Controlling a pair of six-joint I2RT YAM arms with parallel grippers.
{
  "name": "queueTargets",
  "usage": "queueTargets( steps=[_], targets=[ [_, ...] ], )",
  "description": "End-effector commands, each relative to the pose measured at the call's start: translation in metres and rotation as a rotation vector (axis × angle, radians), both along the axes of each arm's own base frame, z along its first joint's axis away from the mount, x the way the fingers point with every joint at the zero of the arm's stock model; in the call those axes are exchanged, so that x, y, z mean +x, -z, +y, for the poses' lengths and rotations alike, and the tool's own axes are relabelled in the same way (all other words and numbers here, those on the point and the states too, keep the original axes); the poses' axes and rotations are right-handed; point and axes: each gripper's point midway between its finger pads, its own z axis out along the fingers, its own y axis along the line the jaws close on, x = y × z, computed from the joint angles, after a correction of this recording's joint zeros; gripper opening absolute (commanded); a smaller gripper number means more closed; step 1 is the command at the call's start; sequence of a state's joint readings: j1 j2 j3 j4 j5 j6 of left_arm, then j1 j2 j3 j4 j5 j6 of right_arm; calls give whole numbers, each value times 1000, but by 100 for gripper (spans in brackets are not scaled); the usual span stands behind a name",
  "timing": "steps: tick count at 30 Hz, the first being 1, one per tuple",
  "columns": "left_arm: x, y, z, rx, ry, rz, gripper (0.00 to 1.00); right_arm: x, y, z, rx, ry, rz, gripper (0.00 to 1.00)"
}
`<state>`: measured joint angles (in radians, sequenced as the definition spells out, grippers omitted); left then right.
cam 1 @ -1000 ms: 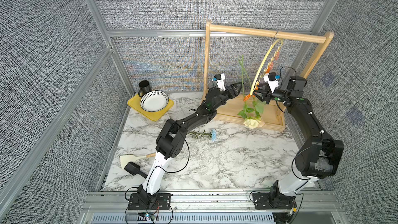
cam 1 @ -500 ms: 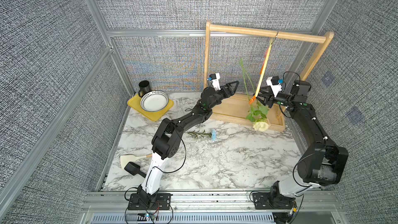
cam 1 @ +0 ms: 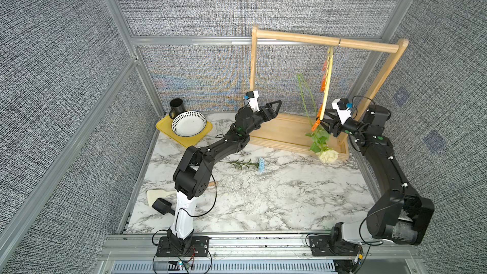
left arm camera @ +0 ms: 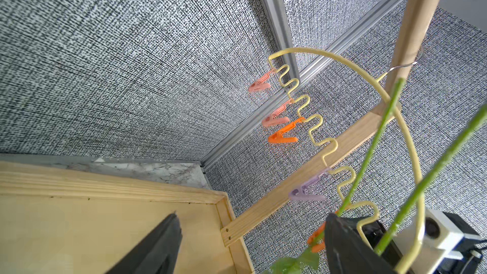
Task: Dry the flowers on a clothes hanger
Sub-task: Clamp the flower onto the hanger, then pick up the flower at the center of the board.
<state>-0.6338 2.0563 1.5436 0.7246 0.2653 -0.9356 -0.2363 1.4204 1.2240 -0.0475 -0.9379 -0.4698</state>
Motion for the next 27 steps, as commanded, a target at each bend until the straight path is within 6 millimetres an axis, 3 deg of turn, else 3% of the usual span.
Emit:
queueTargets(
  steps=[1, 4, 5, 15, 22, 27],
  targets=[
    [-7, -2, 7, 30, 7, -29, 88, 4, -4, -12, -32, 72, -28, 56],
    [-10, 11, 14, 58, 1, -14, 88, 4, -3, -20, -50, 116, -27, 59],
    [-14, 3, 18, 54, -4, -24, 88, 4, -4, -21, -56, 131, -28, 59],
    [-38, 10, 54, 262, -43, -16, 88, -22, -29, -35, -90, 284, -113, 59],
    [-64, 28, 108, 557, -164, 45, 89, -67, -67, -53, -76, 497, -261, 59],
    [-82, 36, 148, 655, -269, 96, 91, -101, -77, -41, -138, 476, -325, 60]
  ],
)
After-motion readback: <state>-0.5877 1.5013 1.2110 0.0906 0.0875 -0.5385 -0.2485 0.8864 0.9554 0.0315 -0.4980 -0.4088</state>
